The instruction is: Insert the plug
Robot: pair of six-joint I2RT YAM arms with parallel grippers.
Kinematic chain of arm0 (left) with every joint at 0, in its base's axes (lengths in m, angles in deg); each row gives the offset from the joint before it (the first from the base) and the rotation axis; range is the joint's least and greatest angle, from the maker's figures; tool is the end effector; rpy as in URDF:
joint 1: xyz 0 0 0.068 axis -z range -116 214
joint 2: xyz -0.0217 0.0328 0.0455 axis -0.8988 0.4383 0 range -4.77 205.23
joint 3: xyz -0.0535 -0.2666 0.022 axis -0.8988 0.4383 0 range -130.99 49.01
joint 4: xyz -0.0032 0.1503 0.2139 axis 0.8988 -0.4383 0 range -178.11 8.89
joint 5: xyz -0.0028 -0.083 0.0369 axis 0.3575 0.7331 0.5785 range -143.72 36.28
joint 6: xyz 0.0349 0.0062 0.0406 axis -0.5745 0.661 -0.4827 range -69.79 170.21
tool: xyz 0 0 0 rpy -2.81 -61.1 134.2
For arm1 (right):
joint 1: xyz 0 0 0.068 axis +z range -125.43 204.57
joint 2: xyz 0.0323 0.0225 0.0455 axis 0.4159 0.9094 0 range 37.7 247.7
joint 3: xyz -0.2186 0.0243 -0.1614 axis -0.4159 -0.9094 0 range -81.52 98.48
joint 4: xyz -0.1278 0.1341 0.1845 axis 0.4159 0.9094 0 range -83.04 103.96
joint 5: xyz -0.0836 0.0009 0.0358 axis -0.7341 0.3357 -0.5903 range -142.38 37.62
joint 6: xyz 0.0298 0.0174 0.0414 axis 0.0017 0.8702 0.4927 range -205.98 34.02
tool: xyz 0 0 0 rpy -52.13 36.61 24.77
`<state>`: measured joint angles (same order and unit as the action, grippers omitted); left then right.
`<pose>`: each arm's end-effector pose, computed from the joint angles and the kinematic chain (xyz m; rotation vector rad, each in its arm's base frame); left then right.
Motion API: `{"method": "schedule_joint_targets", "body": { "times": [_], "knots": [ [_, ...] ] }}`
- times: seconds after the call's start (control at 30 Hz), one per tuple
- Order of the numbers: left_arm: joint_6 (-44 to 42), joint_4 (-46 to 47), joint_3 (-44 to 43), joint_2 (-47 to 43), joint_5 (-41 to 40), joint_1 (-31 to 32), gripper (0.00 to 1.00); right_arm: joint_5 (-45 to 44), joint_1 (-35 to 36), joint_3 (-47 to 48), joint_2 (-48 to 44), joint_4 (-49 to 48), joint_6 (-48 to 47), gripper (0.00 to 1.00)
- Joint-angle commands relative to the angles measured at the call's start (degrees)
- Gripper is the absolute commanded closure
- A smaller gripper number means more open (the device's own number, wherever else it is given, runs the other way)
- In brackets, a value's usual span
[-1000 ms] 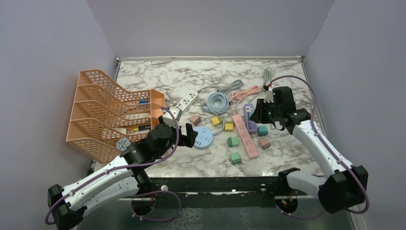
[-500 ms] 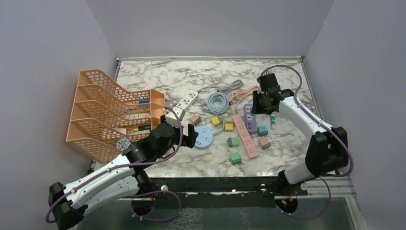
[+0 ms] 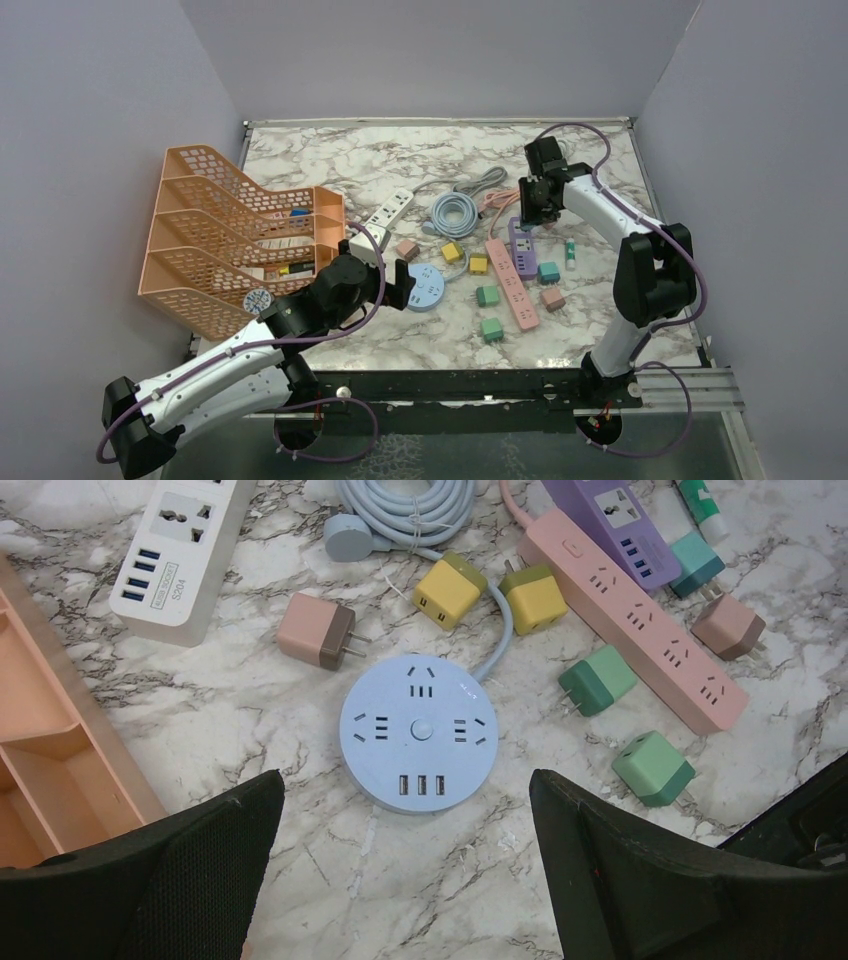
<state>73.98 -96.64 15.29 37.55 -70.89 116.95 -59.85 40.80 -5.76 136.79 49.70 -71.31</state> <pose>0.1135 -0.1329 0.2698 0.3155 1.9924 -0.5693 0.3421 0.0947 0.2324 0.0008 2.7053 -0.0176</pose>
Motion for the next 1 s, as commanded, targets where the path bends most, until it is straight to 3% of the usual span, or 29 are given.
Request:
{"method": "schedule_joint_targets", "body": {
  "times": [0.0,0.97],
  "knots": [
    [-0.1,0.4,-1.5,-0.7,0.4,-0.1,0.05,-1.9,0.3,3.3,2.5,3.7,-1.4,0.99],
    [0.2,0.3,-1.4,-1.4,-1.2,-0.1,0.05,-2.0,0.3,5.8,8.5,5.4,-1.5,0.99]
  ]
}}
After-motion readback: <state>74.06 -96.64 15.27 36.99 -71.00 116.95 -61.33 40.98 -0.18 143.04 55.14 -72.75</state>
